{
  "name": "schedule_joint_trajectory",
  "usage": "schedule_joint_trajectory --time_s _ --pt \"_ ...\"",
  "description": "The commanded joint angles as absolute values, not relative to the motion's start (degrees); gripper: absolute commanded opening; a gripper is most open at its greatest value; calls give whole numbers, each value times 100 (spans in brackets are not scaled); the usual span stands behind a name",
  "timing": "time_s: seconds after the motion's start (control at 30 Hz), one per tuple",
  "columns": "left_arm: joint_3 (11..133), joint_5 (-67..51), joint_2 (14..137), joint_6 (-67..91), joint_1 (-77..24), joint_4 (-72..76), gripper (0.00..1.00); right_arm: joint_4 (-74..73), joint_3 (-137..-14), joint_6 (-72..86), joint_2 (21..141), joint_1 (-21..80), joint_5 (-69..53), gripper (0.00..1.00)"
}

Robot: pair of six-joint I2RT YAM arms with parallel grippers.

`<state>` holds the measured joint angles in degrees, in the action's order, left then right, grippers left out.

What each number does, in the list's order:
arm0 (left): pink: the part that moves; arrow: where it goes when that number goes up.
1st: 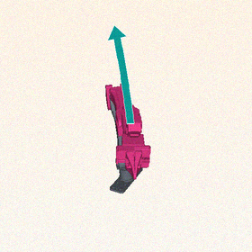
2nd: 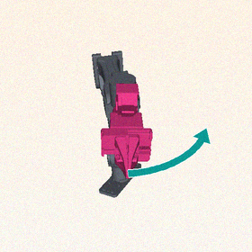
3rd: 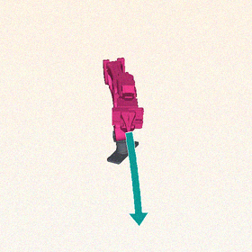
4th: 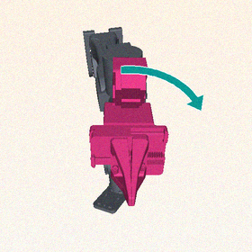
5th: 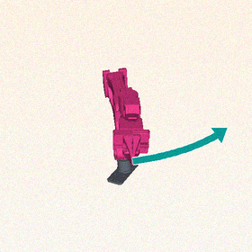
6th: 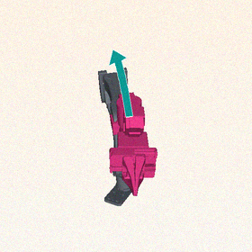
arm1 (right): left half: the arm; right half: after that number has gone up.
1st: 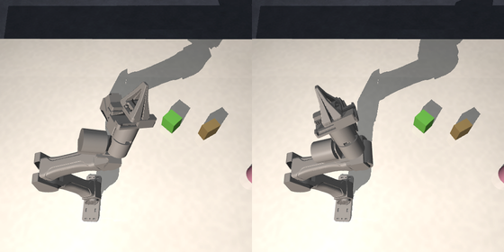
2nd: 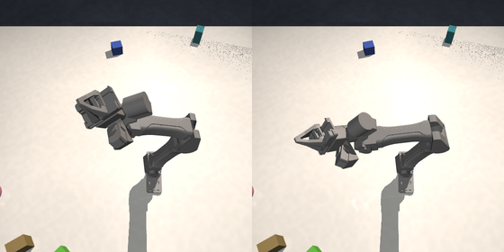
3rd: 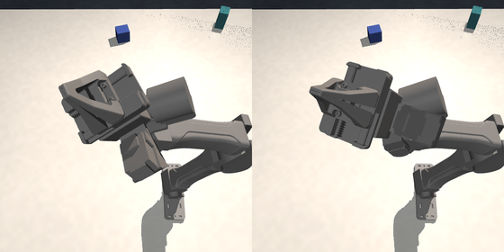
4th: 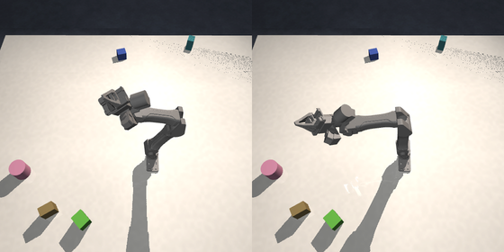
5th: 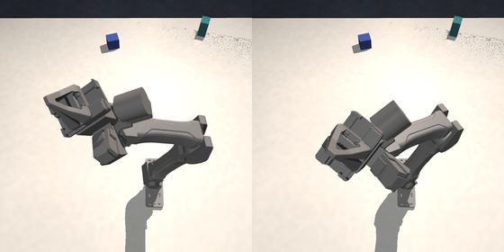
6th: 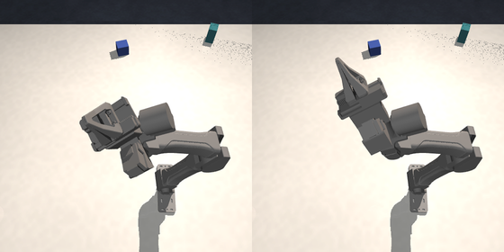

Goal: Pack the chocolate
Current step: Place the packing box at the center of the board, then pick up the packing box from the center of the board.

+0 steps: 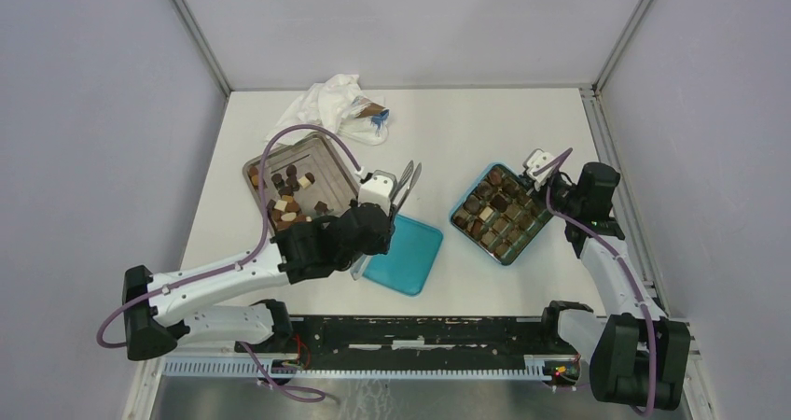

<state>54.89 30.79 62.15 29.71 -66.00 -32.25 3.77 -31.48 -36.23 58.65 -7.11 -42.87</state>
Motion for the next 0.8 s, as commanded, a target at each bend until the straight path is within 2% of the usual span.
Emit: schedule_joint_trajectory --time_s 0.0,0.13,0.47,0.63,0.77 --pt "5459 3400 6022 3138 -6601 -3111 39 675 -3223 -3714 5755 -703 -4629 0" --pt "5411 3443 6017 3138 -6599 -3137 39 614 -3484 -3253 6254 -698 -4143 1" --pt "5216 3615 6037 3222 -6558 -3186 40 -454 -4663 -2439 8432 -703 -3364 3" --pt "5069 3564 5979 3261 -6434 -3183 41 -713 -4893 -2268 8920 -699 -3448 6" --pt "4931 3339 5869 3254 -6242 -3100 41 -738 -4895 -2368 8805 -703 -3610 5"
